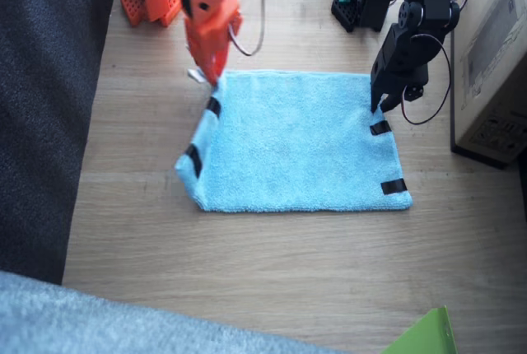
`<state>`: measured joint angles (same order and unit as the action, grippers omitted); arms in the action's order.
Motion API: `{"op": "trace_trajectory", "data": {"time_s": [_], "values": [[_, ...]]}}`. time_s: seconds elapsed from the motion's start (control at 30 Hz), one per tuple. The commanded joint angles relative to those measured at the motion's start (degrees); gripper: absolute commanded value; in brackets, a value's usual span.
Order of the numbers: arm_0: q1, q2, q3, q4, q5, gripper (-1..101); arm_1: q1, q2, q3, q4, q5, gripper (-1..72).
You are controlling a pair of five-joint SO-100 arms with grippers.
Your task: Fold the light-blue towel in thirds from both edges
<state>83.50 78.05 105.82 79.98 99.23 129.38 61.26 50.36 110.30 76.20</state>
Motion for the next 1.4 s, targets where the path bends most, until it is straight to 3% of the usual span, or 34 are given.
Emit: {"op": "trace_trajectory", "data": {"time_s": [0.0,0.43,0.47,0.57,0.77,1.13,1.37], "values": [[0.70,1.58,0.88,0.26,0.62,0,2.46,-1.41,-5.54,1.05,-0.44,0.1],[0.79,2.72,1.93,-0.26,0.62,0,9.14,-14.77,-22.59,1.05,-2.11,0.0],[0.79,2.81,2.11,-0.26,0.62,0,9.58,-15.47,-23.29,1.05,-2.20,2.9],[0.79,2.99,2.11,-0.35,0.53,0,10.81,-16.17,-24.43,1.05,-2.81,21.3],[0.70,2.99,2.20,-0.44,0.44,0,11.95,-13.27,-24.70,1.14,-3.52,26.0],[-2.55,7.03,2.81,0.44,0.35,0,-9.76,-1.85,-11.95,1.05,-2.20,23.2],[-5.45,15.73,-1.05,7.38,1.05,0,-18.98,0.44,-6.42,0.79,-1.76,24.7]]}}
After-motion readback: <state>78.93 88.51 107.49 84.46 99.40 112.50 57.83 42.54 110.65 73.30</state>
